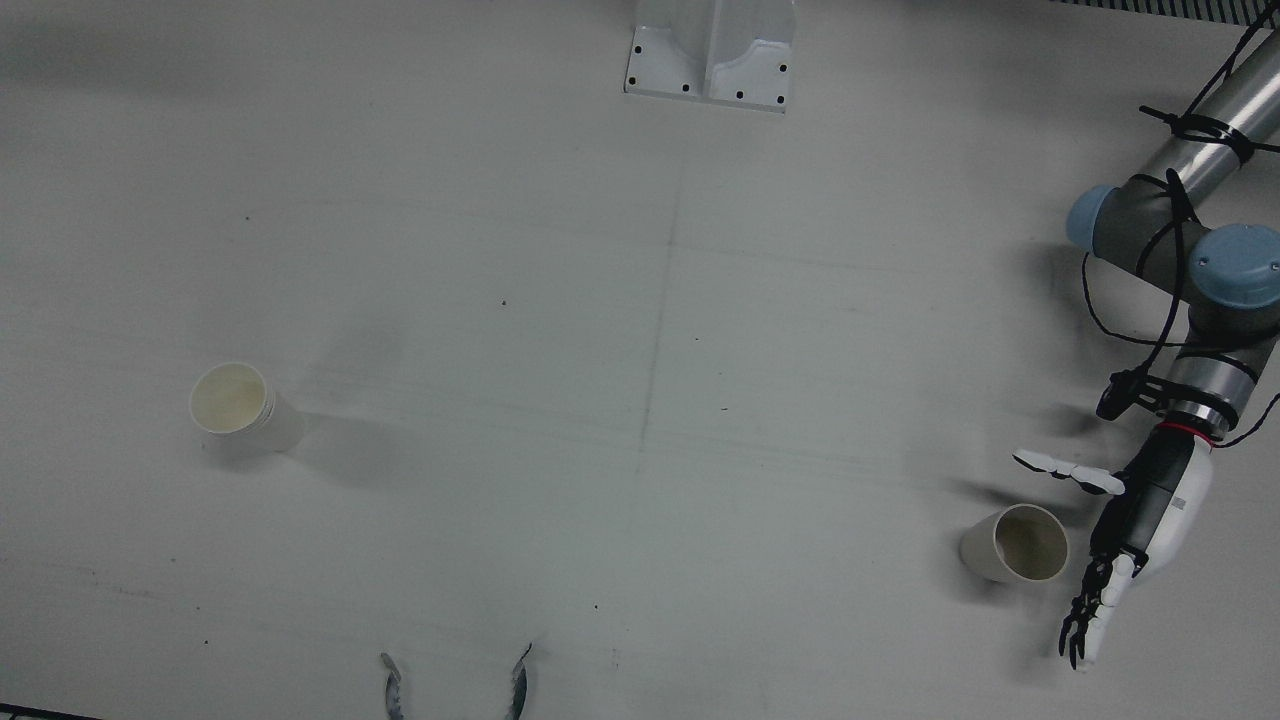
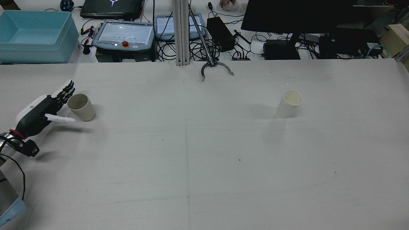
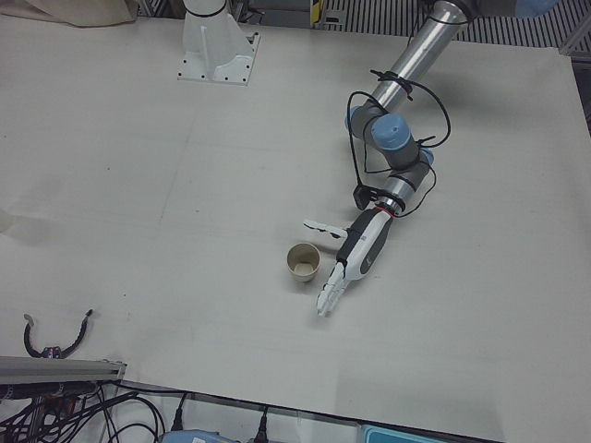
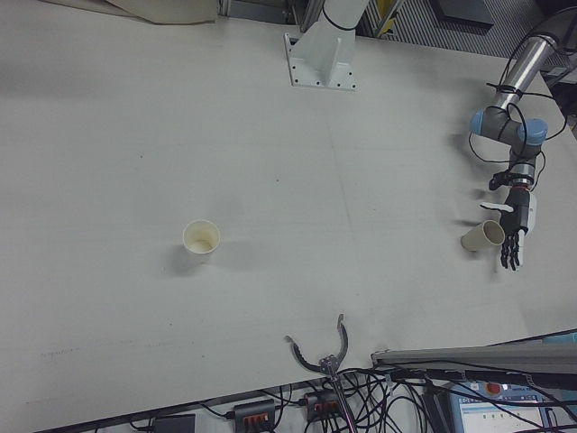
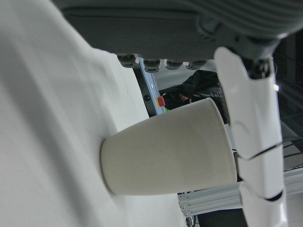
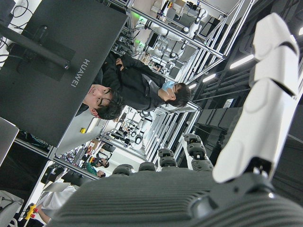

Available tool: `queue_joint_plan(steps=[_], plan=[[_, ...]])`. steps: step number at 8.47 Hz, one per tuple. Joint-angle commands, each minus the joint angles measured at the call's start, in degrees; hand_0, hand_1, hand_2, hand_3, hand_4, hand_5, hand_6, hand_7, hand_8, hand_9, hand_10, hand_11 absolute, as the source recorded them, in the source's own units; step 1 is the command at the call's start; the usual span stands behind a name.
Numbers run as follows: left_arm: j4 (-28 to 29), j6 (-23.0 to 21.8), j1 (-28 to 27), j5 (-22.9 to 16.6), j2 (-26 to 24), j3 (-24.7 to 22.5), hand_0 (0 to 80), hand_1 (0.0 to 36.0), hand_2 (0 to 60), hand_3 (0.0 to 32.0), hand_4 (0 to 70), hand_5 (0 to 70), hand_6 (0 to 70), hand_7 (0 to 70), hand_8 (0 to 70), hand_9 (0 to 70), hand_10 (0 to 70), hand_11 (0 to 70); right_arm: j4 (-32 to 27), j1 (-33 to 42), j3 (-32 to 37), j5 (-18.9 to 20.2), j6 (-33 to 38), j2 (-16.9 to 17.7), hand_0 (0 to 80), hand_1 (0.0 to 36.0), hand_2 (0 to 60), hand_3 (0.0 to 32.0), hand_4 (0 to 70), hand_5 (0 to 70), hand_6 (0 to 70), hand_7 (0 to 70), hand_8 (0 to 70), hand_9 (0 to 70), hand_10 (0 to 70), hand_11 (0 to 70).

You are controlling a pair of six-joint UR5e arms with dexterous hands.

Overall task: Pour water
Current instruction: 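Wrap the left hand fingers around the tan paper cup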

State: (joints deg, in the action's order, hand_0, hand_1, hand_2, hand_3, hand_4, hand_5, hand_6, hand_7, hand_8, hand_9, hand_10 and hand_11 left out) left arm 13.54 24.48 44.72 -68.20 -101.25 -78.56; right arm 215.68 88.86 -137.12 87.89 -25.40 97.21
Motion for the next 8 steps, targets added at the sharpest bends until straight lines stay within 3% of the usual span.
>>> queue_joint_plan(steps=[1,4,8], plan=[[0.35,1.43,0.11,0.0,-0.96,1.92,54.6,22.4,5.8,0.0,1.6,0.0,0.0,0.0,2.7,3.3,0.6,3.2,0.0,0.0,0.19,0.0,0.0,0.0,46.8,15.5,15.8,0.0,6.3,1.8,5.4,9.8,0.0,0.5,0.0,0.0],[-0.61,1.71,0.11,-0.26,-3.16,2.01,52.6,20.5,6.5,0.0,2.2,0.0,0.0,0.0,2.6,3.3,0.3,2.6,-0.09,-0.09,0.54,0.0,-0.09,0.0,46.6,15.2,16.2,0.0,6.4,2.1,5.7,10.4,0.1,0.6,0.0,0.0],[-1.23,1.8,-0.07,-0.61,-4.12,2.8,53.0,20.6,6.1,0.0,3.7,1.2,0.6,0.0,2.5,3.0,0.2,2.5,-0.09,-0.88,0.89,-0.17,-0.09,-0.35,46.3,14.9,16.7,0.0,6.3,2.0,5.7,10.1,0.1,0.6,0.0,0.0]])
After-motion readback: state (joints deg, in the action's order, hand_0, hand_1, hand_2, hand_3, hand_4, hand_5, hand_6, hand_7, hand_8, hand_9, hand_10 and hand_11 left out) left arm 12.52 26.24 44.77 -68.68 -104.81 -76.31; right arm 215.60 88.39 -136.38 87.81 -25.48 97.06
